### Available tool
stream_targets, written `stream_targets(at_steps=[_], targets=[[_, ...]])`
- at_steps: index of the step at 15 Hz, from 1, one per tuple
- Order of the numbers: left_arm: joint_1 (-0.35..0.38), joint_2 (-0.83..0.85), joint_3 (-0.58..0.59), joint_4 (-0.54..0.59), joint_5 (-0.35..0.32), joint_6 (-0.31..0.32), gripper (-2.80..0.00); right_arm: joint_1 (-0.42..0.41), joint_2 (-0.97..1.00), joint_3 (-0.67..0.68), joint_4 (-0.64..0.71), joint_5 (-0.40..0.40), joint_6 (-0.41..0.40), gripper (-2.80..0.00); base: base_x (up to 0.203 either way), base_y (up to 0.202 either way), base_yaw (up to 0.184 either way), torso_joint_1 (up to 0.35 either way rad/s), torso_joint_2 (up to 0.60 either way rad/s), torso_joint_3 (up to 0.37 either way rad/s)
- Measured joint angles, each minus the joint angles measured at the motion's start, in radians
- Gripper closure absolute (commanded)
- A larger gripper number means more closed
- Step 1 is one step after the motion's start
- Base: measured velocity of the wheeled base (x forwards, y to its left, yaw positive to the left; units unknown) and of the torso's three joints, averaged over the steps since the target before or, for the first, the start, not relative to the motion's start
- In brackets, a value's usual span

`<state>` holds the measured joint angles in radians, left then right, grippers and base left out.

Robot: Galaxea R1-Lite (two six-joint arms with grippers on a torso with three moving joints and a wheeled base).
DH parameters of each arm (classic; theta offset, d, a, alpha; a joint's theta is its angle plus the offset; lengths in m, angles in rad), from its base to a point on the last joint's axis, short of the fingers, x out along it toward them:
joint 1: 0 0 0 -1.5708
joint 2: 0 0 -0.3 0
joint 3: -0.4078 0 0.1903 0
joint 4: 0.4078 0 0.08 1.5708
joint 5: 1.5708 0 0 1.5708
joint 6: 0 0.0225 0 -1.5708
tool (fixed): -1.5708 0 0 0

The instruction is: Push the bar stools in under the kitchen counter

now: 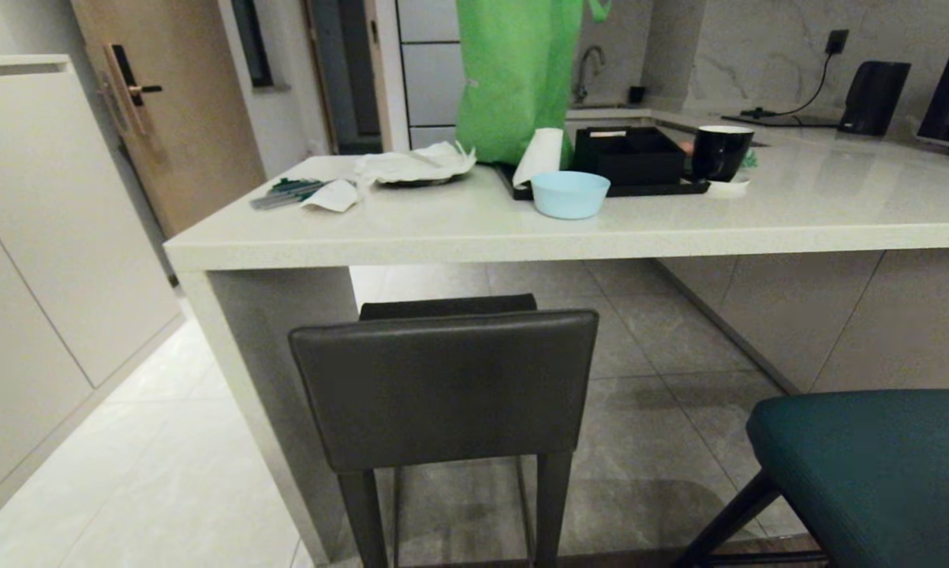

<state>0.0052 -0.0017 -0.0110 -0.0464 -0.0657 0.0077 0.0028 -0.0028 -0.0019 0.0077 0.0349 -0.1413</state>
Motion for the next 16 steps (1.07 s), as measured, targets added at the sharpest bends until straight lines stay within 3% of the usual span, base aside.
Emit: stream_targets(at_steps=[12, 16], targets=[[0.001, 0.000, 0.011, -0.029, -0.001, -0.003, 0.00, 0.000, 0.000, 0.000, 0.002, 0.000, 0.000, 0.00, -0.197, 0.000, -0.002, 0.002, 0.00, 0.001], [0.000, 0.000, 0.011, -0.027, -0.004, -0.040, 0.00, 0.000, 0.000, 0.000, 0.003, -0.002, 0.000, 0.00, -0.024, 0.000, -0.001, -0.003, 0.00, 0.002]])
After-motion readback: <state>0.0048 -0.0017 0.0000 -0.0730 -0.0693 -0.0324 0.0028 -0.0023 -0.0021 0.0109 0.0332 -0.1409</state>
